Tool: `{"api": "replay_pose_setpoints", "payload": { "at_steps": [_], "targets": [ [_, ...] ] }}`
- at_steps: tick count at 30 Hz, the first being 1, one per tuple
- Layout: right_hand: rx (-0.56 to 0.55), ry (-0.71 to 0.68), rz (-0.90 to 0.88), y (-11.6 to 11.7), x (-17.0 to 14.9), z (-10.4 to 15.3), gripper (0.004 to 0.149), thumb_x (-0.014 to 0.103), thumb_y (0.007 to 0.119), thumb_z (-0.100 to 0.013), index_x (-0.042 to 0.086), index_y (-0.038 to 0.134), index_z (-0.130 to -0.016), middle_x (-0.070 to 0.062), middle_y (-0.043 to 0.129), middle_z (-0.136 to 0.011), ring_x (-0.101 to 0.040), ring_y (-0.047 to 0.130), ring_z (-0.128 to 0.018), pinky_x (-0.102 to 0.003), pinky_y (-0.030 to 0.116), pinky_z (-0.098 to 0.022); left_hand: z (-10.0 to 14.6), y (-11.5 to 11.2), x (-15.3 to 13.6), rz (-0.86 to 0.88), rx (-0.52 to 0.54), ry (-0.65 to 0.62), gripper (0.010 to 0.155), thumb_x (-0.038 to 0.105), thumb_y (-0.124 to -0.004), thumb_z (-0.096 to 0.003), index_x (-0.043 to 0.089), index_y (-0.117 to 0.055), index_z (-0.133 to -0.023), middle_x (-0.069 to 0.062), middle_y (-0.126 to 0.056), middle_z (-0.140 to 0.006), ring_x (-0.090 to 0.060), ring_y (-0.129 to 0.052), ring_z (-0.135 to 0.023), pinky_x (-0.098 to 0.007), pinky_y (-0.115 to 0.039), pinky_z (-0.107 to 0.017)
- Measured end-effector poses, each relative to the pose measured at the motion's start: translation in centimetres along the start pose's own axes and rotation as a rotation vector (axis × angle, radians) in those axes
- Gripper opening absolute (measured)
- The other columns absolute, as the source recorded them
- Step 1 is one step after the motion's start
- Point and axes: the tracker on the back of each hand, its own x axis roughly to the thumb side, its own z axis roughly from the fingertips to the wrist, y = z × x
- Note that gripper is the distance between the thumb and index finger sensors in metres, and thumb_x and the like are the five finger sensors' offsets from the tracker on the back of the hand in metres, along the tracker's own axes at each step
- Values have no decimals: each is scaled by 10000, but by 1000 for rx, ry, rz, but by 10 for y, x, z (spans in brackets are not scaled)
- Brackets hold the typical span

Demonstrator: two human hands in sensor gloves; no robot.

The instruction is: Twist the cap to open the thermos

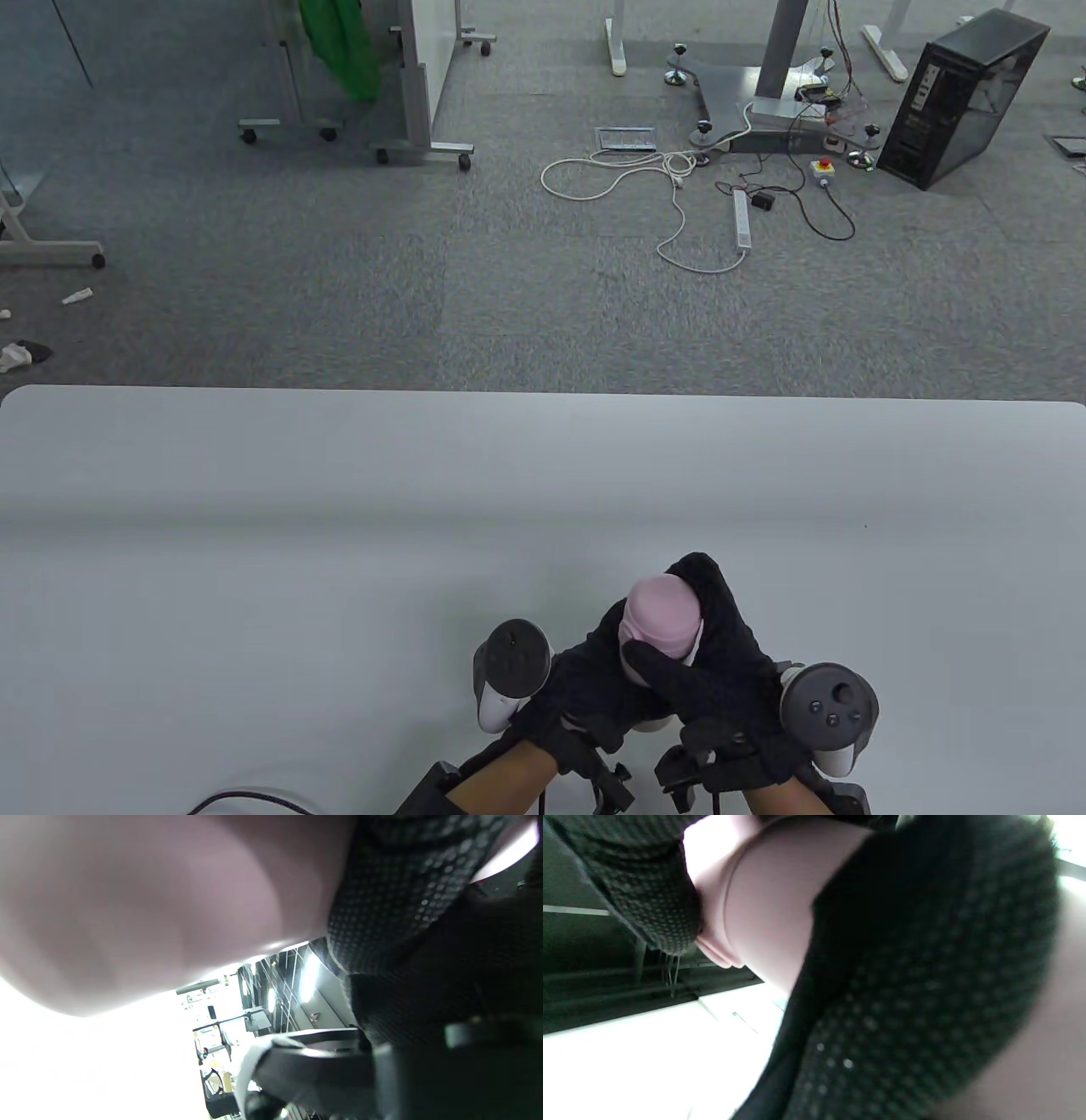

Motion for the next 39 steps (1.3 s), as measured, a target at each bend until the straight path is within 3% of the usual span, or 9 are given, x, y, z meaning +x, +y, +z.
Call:
{"api": "replay_pose_setpoints", "payload": {
  "at_steps": [9, 12, 14, 15, 17, 23, 29, 39],
  "targets": [
    [103, -40, -214, -10, -10, -7, 973, 507, 1011, -418, 77, 493, -1122, -247, 656, -1057, -530, 683, -921, -749, 498, -653, -2, -2, 3, 99, -119, -30, 1160, 565, -1016, -136, 238, -422, -1078, -145, -524, -1129, -464, -606, -998, -642, -597, -662],
    [136, -51, -241, -9, -9, -7, 978, 499, 999, -443, 88, 452, -1142, -254, 630, -1082, -544, 651, -941, -755, 485, -653, -2, 2, 5, 71, -77, -65, 1158, 566, -1018, -132, 242, -432, -1077, -143, -530, -1129, -467, -608, -996, -646, -591, -665],
    [96, -33, -176, -7, -4, -3, 1050, 510, 959, -491, 118, 255, -1165, -273, 468, -1150, -565, 541, -987, -741, 475, -669, -1, 5, 6, 55, -44, -54, 1152, 582, -1006, -143, 242, -422, -1076, -143, -523, -1128, -464, -605, -995, -639, -594, -666],
    [19, -38, -121, -6, -1, -2, 1066, 524, 956, -479, 125, 243, -1163, -280, 389, -1166, -579, 506, -992, -742, 467, -676, -1, 6, 7, 48, -2, -55, 1151, 574, -1010, -142, 241, -423, -1074, -141, -520, -1129, -465, -601, -996, -639, -591, -666],
    [8, -54, -45, -5, 4, 0, 1080, 552, 939, -492, 124, 205, -1159, -286, 317, -1165, -572, 477, -998, -733, 453, -689, 1, 10, 8, 20, 31, -50, 1150, 576, -1007, -144, 241, -419, -1073, -142, -516, -1129, -462, -598, -997, -634, -593, -665],
    [-14, -91, 22, 1, 12, 3, 1090, 524, 968, -477, 105, 223, -1154, -259, 427, -1134, -555, 524, -976, -723, 459, -689, 4, 11, 8, -23, 67, -42, 1148, 583, -1001, -153, 237, -407, -1071, -144, -508, -1124, -460, -593, -994, -630, -591, -665],
    [-18, -112, 77, 3, 19, 5, 1073, 507, 976, -474, 102, 252, -1155, -249, 432, -1147, -569, 523, -973, -720, 467, -680, 4, 6, 6, -56, 75, -46, 1146, 587, -997, -156, 237, -399, -1070, -143, -503, -1123, -459, -591, -994, -625, -594, -664],
    [-52, 18, 168, -3, 16, 6, 1042, 529, 1000, -452, 55, 378, -1141, -327, 463, -1076, -579, 578, -913, -695, 512, -674, 4, -6, 3, -77, 75, -5, 1133, 601, -985, -164, 204, -419, -1062, -160, -513, -1109, -468, -601, -979, -622, -600, -659]
  ]
}}
